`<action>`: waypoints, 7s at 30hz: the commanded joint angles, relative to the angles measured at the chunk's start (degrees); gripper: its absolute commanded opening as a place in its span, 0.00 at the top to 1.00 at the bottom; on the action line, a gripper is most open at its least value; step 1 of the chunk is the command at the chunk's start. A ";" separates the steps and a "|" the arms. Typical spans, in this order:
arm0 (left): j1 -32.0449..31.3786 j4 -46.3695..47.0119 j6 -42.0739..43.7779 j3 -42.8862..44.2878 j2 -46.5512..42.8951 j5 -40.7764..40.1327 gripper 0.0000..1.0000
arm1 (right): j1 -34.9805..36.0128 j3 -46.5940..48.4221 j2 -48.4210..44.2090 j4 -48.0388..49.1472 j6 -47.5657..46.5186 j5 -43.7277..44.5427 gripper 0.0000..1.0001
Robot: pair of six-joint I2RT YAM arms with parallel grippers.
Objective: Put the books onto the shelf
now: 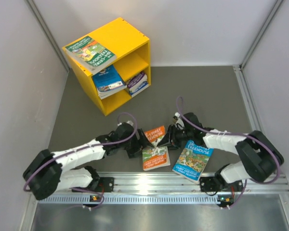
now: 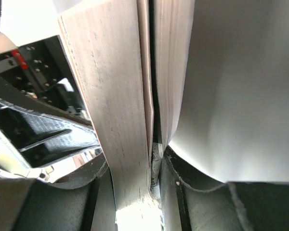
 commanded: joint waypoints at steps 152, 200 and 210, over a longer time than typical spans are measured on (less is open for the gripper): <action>34.64 -16.64 14.04 69.27 9.05 -39.86 0.01 | -29.25 49.90 -16.73 -65.83 -19.36 10.35 0.00; 33.23 -28.61 44.39 86.06 13.19 -47.69 0.01 | -24.85 53.86 -13.22 -60.21 -17.95 10.87 0.00; 33.32 -35.19 36.66 92.91 19.51 -44.52 0.06 | -24.24 52.37 -15.32 -60.73 -17.51 11.58 0.00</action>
